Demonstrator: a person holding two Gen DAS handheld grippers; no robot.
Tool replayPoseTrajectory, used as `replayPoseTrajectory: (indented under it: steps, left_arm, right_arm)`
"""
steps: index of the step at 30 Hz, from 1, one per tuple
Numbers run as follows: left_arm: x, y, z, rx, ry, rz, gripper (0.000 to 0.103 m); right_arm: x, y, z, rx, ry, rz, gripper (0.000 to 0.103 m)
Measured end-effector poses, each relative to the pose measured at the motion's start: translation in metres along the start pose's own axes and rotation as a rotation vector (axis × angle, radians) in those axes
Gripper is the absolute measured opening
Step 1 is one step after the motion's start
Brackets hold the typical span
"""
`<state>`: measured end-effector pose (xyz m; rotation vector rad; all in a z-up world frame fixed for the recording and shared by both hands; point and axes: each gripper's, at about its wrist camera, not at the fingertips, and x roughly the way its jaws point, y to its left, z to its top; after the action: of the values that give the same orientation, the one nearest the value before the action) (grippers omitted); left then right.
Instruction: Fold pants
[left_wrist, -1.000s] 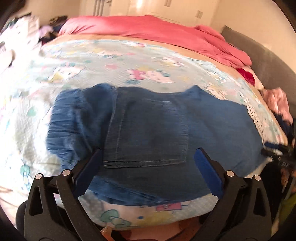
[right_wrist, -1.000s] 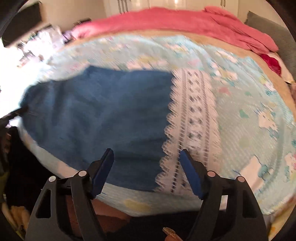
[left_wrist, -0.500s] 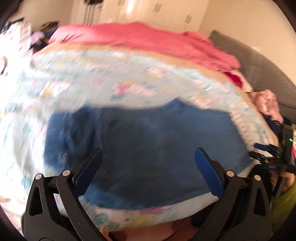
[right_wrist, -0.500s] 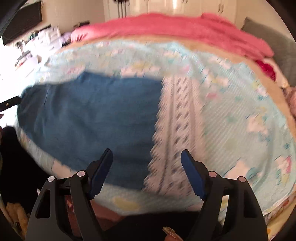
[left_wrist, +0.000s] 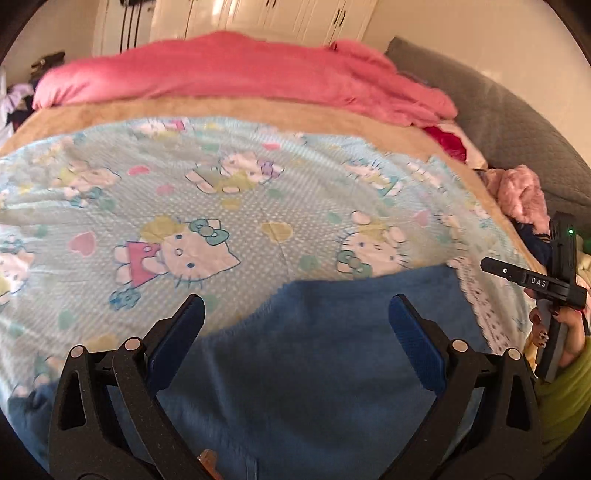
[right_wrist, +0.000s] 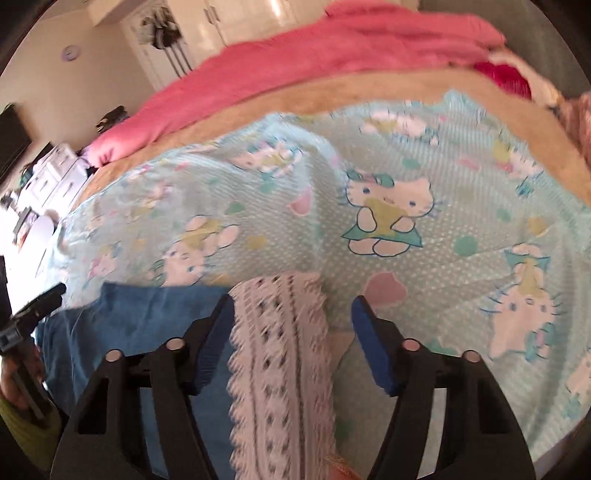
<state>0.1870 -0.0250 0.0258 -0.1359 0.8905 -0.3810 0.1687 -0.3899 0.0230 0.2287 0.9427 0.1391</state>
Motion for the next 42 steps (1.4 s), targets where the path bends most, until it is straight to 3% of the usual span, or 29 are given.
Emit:
replayPoseTrajectory:
  steps: [4,9,11,12,13,14,16,17,19,25,29,33,36,39,42]
  left_arm:
    - [0.036,0.008,0.007,-0.009,0.069,-0.008,0.093]
    - [0.060,0.012,-0.003,-0.020,0.126,-0.038,0.093]
    - [0.066,0.010,-0.006,-0.005,0.134,-0.048,0.093]
    - [0.068,0.008,-0.006,-0.001,0.134,-0.049,0.087]
    - [0.070,0.006,-0.007,0.006,0.135,-0.049,0.070]
    - [0.070,0.003,-0.009,0.014,0.133,-0.052,0.060]
    - [0.071,-0.002,-0.010,0.018,0.134,-0.080,0.015]
    - [0.070,-0.003,-0.010,0.015,0.131,-0.088,0.006]
    - [0.064,-0.006,-0.009,0.026,0.097,-0.089,0.001]
    - [0.055,-0.023,0.006,0.112,0.011,-0.019,0.001]
    - [0.075,-0.016,0.010,0.104,0.036,0.041,0.001]
    - [0.089,-0.002,0.003,0.066,0.067,0.038,0.003]
    - [0.085,0.000,0.004,0.055,0.053,0.034,0.009]
    - [0.073,0.005,0.004,0.019,0.025,0.027,0.025]
    - [0.049,0.001,0.005,0.012,-0.024,0.015,0.034]
  right_arm:
    - [0.023,0.001,0.002,-0.014,0.037,-0.004,0.054]
    - [0.042,0.001,-0.010,-0.030,0.069,0.019,0.038]
    - [0.039,0.003,-0.013,-0.041,0.054,0.045,0.026]
    - [0.038,0.004,-0.014,-0.041,0.046,0.052,0.024]
    - [0.035,0.007,-0.017,-0.060,0.029,0.048,0.021]
    - [0.032,0.010,-0.020,-0.079,0.012,0.040,0.019]
    - [0.022,0.016,-0.023,-0.106,-0.032,0.024,0.017]
    - [0.017,0.018,-0.023,-0.117,-0.056,0.015,0.017]
    - [0.006,0.023,-0.023,-0.139,-0.115,-0.008,0.016]
    - [0.010,0.043,-0.010,-0.244,-0.154,-0.177,0.016]
    - [0.037,0.039,0.007,-0.254,-0.079,-0.192,0.017]
    - [0.060,0.029,0.006,-0.254,-0.027,-0.226,0.022]
    - [0.053,0.021,0.007,-0.230,-0.070,-0.261,0.048]
    - [0.039,0.012,0.002,-0.184,-0.127,-0.254,0.058]
    - [0.008,0.001,-0.008,-0.157,-0.221,-0.299,0.059]
